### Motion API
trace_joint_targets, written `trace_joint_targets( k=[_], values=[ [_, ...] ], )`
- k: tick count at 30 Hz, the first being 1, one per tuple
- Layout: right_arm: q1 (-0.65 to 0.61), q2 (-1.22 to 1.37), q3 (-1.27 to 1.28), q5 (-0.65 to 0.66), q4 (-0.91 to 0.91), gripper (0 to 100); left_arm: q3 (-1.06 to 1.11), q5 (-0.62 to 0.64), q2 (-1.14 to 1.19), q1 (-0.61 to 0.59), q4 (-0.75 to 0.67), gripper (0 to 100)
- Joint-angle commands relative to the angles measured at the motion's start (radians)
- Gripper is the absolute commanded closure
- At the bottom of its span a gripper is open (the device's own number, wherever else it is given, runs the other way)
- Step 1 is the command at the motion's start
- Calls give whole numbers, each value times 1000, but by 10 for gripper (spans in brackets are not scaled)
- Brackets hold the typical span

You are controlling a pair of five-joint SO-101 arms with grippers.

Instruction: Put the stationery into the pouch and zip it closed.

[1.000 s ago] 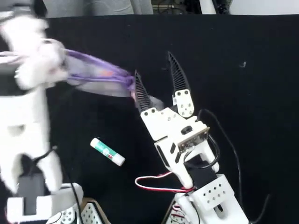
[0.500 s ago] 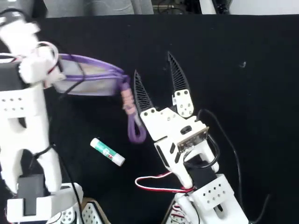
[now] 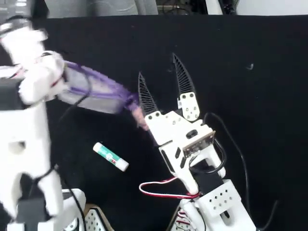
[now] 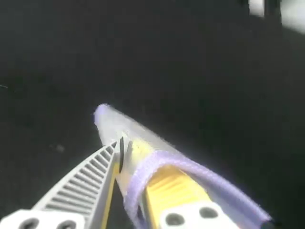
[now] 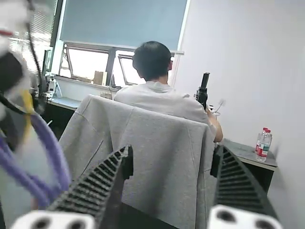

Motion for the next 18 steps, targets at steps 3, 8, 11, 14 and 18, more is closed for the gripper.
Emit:
trace_joint_targets(
  k=[3, 8, 11, 14, 18],
  values=[
    [-5, 7, -56, 11, 3, 744, 64, 21, -170, -1, -74, 971],
    [-5, 7, -56, 11, 3, 744, 259, -34, -120, 44, -166, 971],
    [-5, 7, -56, 11, 3, 744, 159, -11, -219, 39, -100, 971],
    [-5, 7, -56, 11, 3, 744, 157, -11, -308, 33, -103, 971],
    [-5, 7, -54, 11, 3, 744, 404, -18, -232, 36, -250, 971]
  ],
)
